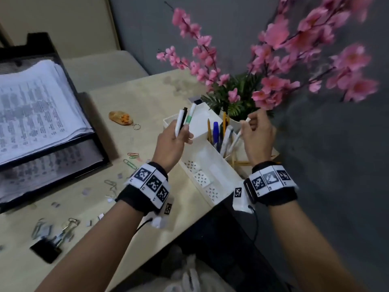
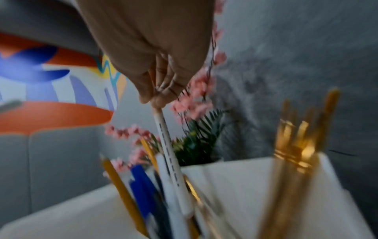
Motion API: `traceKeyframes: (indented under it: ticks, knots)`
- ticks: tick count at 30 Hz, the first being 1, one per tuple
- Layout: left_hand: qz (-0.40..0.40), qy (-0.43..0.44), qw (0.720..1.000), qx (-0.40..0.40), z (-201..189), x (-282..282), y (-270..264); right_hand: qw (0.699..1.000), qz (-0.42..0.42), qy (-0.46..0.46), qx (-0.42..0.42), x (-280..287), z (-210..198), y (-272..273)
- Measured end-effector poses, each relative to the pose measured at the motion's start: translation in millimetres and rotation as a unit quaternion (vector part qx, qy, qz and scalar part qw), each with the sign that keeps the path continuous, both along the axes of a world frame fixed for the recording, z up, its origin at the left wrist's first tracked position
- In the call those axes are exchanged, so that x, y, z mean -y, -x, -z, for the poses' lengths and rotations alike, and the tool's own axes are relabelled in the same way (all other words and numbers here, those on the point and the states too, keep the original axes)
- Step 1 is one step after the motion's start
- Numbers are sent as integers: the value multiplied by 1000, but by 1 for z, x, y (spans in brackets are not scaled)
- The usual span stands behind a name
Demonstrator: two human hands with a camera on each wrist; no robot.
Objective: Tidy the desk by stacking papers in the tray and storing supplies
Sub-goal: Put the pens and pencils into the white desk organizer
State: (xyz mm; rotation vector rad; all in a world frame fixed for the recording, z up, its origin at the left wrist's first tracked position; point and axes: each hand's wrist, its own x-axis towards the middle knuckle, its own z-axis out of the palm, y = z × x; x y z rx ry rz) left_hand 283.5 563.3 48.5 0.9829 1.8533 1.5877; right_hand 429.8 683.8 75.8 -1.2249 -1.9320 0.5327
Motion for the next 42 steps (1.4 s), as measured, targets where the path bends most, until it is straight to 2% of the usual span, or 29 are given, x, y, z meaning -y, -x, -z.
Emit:
traceKeyframes:
  ticks: [2,3,6,8,11,13,14,16,19,22,25,28,31,35,38,42]
  knots:
    - [-1,44,996,-82,4,-16,-12,998,-30,18,49,-10,14,-5]
    - [1,54,994,-98,5,-22,-17,996,-41,36,72,-12,21,-6]
    - [21,73,994,-83,10,-35,-29,986,-64,97,116,-17,36,-7]
    - [32,92,993,-73,15,-41,-33,985,-68,109,114,-21,37,-9]
    - [43,101,992,-65,19,-47,-37,992,-74,107,-6,-23,19,-8]
    - [62,106,991,-59,20,-53,-38,966,-131,191,-112,-22,6,-5]
    - [77,108,990,-58,20,-56,-40,948,-160,236,-140,-23,2,-2]
    - [109,103,987,-58,19,-62,-44,936,-184,268,-134,-28,-1,2]
    - [135,96,984,-62,16,-72,-50,948,-183,237,-105,-35,-2,0]
    - [120,72,989,-57,14,-79,-51,971,-134,166,-104,-44,-3,-9]
    - [89,74,988,-102,13,-84,-44,993,-93,64,-38,-51,2,-18]
    - [99,65,986,-120,11,-90,-38,994,-104,21,22,-49,15,-20]
    - [106,103,977,-155,10,-97,-40,993,-113,9,30,-51,17,-13]
    - [55,127,976,-166,17,-103,-46,994,-106,1,-1,-53,8,-8]
    - [17,128,976,-176,23,-103,-49,992,-102,38,56,-51,22,-9]
    - [33,165,966,-196,27,-108,-52,981,-113,98,126,-52,40,-16]
